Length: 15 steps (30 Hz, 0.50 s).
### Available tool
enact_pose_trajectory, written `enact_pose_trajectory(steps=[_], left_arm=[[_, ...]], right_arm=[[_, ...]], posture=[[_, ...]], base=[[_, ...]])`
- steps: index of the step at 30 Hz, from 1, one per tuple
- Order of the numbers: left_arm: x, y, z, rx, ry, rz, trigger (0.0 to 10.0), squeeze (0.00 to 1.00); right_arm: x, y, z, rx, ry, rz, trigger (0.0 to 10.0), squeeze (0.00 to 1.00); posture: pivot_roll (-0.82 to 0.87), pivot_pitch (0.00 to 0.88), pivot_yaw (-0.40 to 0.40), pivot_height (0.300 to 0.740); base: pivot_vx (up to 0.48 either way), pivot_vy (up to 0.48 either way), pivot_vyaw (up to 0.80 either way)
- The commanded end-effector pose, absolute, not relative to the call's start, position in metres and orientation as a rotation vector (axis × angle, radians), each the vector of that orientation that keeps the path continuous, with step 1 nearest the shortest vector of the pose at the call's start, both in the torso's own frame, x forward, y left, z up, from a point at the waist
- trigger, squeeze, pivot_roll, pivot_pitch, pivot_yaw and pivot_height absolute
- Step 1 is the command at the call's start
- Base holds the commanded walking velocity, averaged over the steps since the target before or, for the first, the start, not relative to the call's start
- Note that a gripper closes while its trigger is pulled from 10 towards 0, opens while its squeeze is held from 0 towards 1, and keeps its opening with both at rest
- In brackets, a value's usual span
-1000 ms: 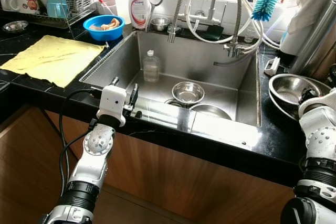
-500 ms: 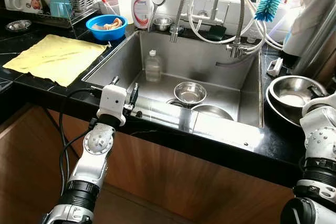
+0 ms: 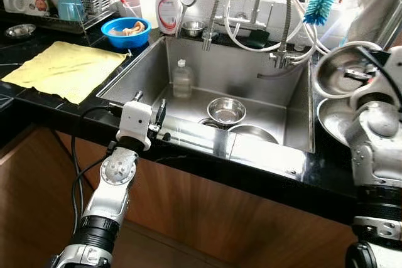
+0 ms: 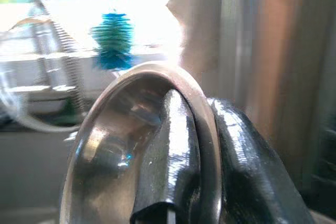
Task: Kitchen organization
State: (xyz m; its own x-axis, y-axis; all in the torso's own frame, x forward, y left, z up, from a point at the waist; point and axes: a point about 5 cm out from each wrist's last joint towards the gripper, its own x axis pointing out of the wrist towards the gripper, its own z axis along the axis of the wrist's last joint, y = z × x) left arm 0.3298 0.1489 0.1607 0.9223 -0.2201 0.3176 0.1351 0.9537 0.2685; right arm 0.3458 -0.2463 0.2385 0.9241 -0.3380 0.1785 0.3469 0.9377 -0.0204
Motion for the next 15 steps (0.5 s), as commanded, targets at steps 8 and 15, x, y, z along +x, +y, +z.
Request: enact_pose_trajectory(steps=[8, 15], left_arm=[[0.330, 0.146, 0.164, 0.243, -0.365, -0.186, 10.0, 0.00], [0.330, 0.146, 0.163, 0.240, -0.361, -0.187, 10.0, 0.00]], right_arm=[[0.356, -0.187, 0.225, -0.266, -0.089, 0.031, 10.0, 0.00], [0.360, -0.182, 0.216, -0.305, -0.043, 0.061, 10.0, 0.00]], posture=[[0.07, 0.000, -0.029, 0.740], [0.07, 0.000, -0.029, 0.740]], base=[[0.000, 0.000, 0.00], [0.000, 0.000, 0.00]])
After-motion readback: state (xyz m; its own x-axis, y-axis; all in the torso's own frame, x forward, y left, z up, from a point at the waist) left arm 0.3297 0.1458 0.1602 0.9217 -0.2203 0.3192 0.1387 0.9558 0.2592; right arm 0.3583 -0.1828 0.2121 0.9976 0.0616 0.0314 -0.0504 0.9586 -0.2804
